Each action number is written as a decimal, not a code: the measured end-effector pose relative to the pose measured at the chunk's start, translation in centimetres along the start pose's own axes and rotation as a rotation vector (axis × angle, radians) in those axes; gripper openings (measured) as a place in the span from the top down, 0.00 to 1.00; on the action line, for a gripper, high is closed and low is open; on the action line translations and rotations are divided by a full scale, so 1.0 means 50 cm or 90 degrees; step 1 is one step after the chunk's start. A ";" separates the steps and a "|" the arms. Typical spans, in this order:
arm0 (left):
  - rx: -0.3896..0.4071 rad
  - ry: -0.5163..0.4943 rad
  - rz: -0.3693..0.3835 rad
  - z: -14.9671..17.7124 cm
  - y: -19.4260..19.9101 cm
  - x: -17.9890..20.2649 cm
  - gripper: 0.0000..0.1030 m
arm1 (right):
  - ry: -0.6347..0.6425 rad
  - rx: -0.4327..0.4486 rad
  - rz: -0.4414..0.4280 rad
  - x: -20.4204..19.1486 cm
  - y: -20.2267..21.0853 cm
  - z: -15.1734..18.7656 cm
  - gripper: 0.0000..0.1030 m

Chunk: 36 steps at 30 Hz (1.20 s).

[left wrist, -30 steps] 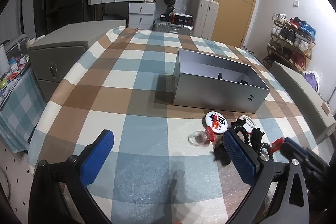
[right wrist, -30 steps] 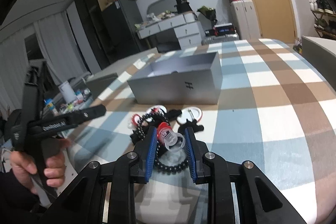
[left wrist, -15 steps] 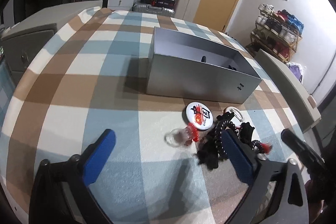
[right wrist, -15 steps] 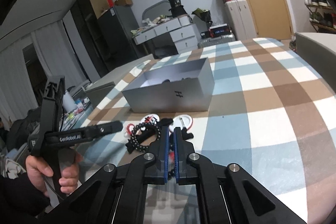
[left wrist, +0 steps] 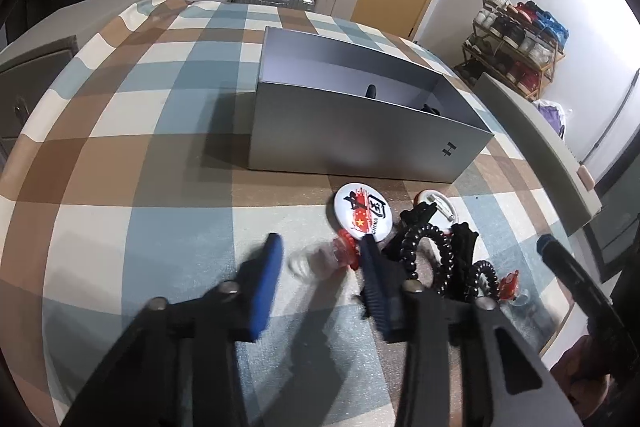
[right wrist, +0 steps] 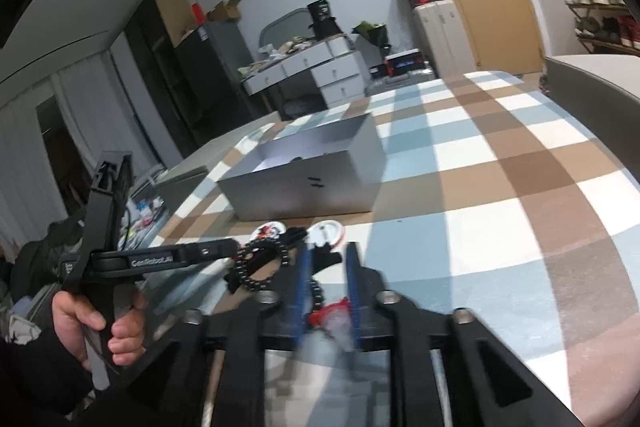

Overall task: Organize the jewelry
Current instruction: 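Grasp the clear ring with red clip using the left tool while the right tool holds the vial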

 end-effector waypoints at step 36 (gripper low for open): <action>0.089 -0.029 -0.006 -0.044 0.100 0.015 0.77 | 0.073 -0.089 0.051 -0.003 -0.027 0.055 0.82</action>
Point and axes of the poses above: each gripper's, at about its wrist camera, not at the fingertips, and y roughly against the way its jaws point, x to its right, z to its underside, the point moved 7 cm from there along -y, roughly the way its jaws point, and after that the axes turned 5 degrees about -x, right-handed, at the moved point
